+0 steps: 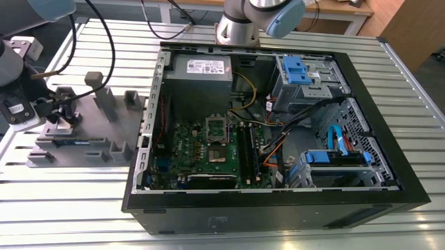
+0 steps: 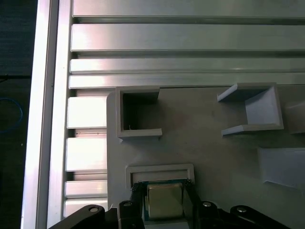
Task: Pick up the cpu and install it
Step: 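Pick up the cpu and move it towards the insertion slot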
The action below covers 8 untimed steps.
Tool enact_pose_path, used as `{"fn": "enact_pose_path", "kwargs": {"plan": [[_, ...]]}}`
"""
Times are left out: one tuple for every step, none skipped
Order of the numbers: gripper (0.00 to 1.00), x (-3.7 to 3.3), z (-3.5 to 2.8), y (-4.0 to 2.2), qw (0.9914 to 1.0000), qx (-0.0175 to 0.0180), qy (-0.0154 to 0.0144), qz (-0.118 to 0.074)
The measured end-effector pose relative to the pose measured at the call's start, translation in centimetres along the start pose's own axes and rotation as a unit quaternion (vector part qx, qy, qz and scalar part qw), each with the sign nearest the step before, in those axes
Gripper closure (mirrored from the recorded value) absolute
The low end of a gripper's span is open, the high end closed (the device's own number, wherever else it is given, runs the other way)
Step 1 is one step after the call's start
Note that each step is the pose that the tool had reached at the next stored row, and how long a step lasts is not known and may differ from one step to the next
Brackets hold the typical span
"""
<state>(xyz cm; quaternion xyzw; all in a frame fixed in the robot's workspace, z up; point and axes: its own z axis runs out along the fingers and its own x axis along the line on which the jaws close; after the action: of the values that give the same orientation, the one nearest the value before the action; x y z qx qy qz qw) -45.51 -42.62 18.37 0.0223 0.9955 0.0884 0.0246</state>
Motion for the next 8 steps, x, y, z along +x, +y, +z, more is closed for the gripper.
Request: {"fn": "enact_pose_path", "kwargs": {"plan": [[0.53, 0.02, 0.02, -0.01, 1.0, 0.0, 0.0, 0.0], [0.53, 0.04, 0.02, -0.03, 1.0, 0.0001, 0.0001, 0.0], [0.53, 0.07, 0.03, -0.05, 1.0, 0.0001, 0.0002, 0.0], [0.53, 0.1, 0.04, -0.07, 1.0, 0.0001, 0.0001, 0.0], [0.53, 0.13, 0.04, -0.1, 1.0, 0.0001, 0.0001, 0.0], [0.53, 0.17, 0.06, -0.13, 1.0, 0.0, 0.0001, 0.0], [0.53, 0.2, 0.07, -0.16, 1.0, 0.0, 0.0001, 0.0], [0.53, 0.21, 0.09, -0.2, 1.0, 0.0, 0.0001, 0.0]]}}
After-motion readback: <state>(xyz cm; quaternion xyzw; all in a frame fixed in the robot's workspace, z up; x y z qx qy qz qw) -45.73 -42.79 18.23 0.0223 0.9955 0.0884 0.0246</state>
